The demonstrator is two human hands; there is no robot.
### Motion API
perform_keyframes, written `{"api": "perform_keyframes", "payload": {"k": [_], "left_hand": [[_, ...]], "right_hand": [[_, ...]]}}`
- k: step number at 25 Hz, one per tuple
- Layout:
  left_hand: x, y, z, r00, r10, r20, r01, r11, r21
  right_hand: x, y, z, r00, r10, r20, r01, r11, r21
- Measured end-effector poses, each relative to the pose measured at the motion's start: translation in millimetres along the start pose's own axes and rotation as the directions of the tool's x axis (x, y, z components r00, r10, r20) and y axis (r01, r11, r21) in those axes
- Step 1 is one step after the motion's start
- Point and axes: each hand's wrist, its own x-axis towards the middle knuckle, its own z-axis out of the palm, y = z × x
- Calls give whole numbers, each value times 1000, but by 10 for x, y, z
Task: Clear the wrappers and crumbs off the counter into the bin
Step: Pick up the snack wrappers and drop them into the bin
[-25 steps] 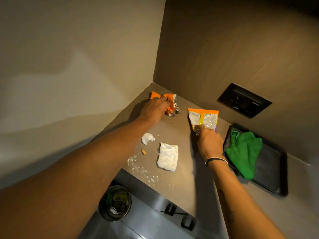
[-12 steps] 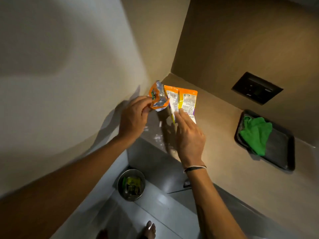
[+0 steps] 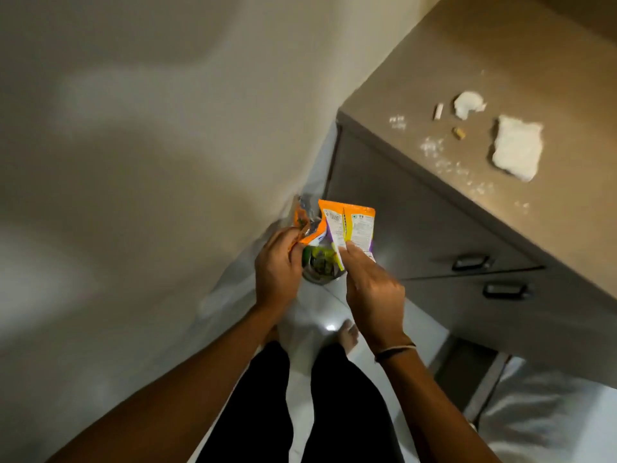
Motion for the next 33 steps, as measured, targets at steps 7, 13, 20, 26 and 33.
{"api": "perform_keyframes", "payload": {"k": [7, 13, 20, 26, 33], "left_hand": [[-256, -1489, 1307, 950, -245, 194, 220, 965, 144], [251, -2246, 2473, 904, -298, 305, 250, 950, 189], [642, -2782, 3271, 841, -153, 520, -32, 944, 329], [377, -2367, 2852, 804, -165, 571, -89, 916, 390], [146, -1341, 1672, 820, -23, 572, -301, 833, 465]], "right_hand": [[-551, 672, 1678, 809, 235, 539, -211, 972, -108], [-444, 1338, 3045, 762, 227, 606, -227, 971, -78], [-224, 1745, 3992, 618, 217, 755, -243, 967, -78], [-419, 1474, 3312, 598, 224, 770, -252, 964, -84], [-198, 822, 1749, 681, 207, 703, -162, 978, -131]]}}
